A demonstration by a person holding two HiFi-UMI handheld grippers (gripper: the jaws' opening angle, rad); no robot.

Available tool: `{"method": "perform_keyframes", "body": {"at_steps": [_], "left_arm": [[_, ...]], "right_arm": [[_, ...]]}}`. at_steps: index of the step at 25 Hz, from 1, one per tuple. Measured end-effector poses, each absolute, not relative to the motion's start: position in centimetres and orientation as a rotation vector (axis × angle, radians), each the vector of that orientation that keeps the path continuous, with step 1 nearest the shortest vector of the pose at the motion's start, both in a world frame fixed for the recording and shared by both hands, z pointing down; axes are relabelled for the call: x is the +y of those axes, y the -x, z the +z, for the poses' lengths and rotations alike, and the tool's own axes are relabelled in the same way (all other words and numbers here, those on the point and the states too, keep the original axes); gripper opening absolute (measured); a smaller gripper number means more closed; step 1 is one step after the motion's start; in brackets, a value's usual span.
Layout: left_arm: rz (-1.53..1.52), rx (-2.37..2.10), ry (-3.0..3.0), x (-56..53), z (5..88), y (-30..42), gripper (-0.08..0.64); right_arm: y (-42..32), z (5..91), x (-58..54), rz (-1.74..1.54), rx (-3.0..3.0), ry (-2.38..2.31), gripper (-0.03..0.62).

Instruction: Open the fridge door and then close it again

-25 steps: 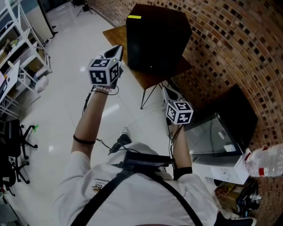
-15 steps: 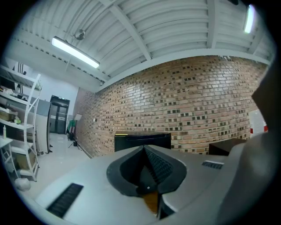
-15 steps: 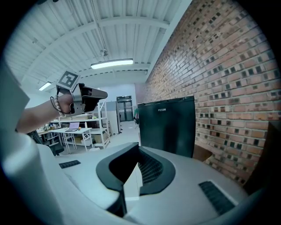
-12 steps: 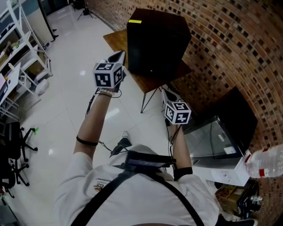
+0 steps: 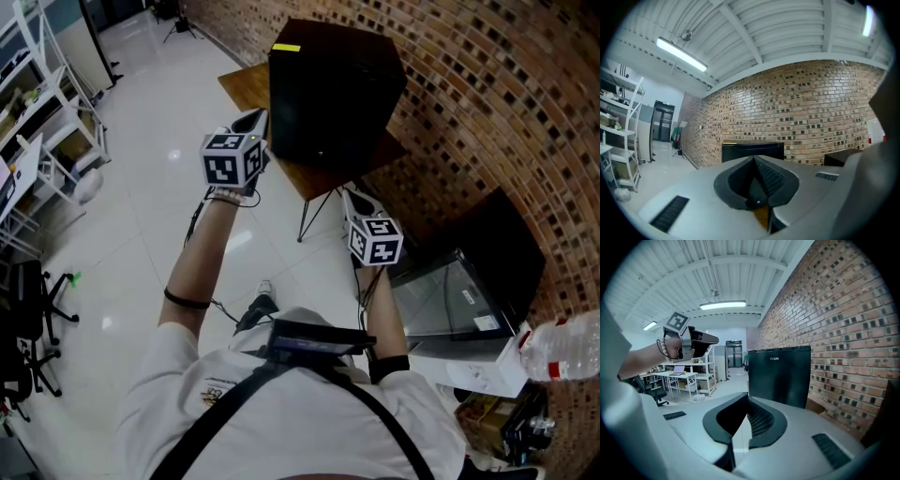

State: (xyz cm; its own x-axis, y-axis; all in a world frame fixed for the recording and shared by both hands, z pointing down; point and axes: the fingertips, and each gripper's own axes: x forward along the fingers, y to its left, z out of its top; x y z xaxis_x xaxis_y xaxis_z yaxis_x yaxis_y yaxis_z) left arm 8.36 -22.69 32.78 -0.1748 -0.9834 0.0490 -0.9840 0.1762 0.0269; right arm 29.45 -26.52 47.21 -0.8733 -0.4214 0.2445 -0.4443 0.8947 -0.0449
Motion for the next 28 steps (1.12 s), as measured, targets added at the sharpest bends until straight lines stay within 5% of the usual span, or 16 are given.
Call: {"method": "perform_keyframes", "body": {"at_steps": [19,21,28], "left_arm": [[0.060,-2.328,-1.926,-26.7,36.5,-3.5,0.003],[0.075,-2.285,-1.928,-27.9,37.4,-2.4,0.124],[0.103,-2.167,-1.946,-33.9,41.3,2.5,0.252]], "right_arm": [[-26.3,46.9,-30.3,0.213,-2.853,-0.685,0.006],[-25.2,46.9,-31.1,0.213,-2.849,-0.691,0.006],[-20.6,47.4,-35.8,0.212,-2.831,-0.731,0.008]]}}
